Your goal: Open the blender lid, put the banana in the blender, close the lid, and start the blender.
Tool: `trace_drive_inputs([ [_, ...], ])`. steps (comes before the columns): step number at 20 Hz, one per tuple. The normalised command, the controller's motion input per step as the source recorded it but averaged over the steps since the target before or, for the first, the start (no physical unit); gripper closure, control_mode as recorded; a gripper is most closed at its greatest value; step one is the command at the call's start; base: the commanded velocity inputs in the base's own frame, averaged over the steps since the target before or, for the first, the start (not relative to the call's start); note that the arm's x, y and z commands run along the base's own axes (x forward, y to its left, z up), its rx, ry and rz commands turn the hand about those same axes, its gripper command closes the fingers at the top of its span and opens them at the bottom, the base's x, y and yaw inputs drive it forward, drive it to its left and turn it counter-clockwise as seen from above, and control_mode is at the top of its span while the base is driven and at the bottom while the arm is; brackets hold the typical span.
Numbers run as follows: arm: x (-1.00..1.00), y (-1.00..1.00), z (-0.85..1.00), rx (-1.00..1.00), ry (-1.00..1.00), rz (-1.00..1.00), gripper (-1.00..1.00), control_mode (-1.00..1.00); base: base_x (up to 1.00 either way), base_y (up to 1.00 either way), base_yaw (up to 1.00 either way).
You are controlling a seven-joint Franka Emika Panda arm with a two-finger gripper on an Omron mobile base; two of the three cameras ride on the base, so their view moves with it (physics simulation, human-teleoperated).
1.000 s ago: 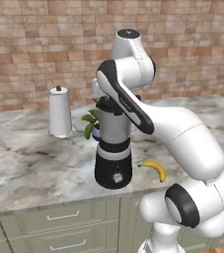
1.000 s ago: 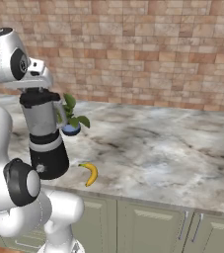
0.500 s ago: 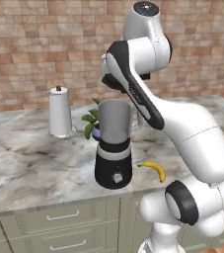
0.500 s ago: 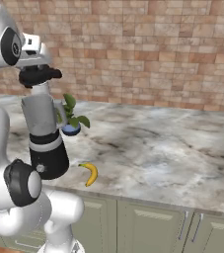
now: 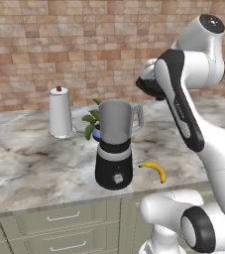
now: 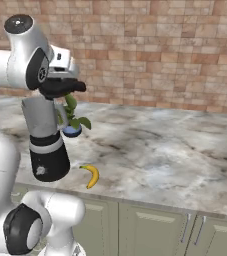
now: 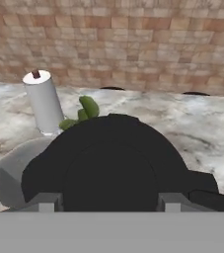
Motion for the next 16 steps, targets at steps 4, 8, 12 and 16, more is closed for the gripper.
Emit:
trace_drive_inputs([
  [4, -0.12, -1.0, -0.65, 0.15, -0.01, -0.01, 1.0, -1.0, 0.0, 0.0, 0.0],
  [8, 0.01, -1.0, -1.0, 0.08, 0.01, 0.0, 1.0, -1.0, 0.0, 0.0, 0.0],
  [12, 0.01, -1.0, -1.0, 0.03, 0.07, 0.0, 1.0, -1.0, 0.0, 0.0, 0.0],
  [16, 0.11, -1.0, -1.0, 0.02, 0.12, 0.0, 1.0, -1.0, 0.0, 0.0, 0.0],
])
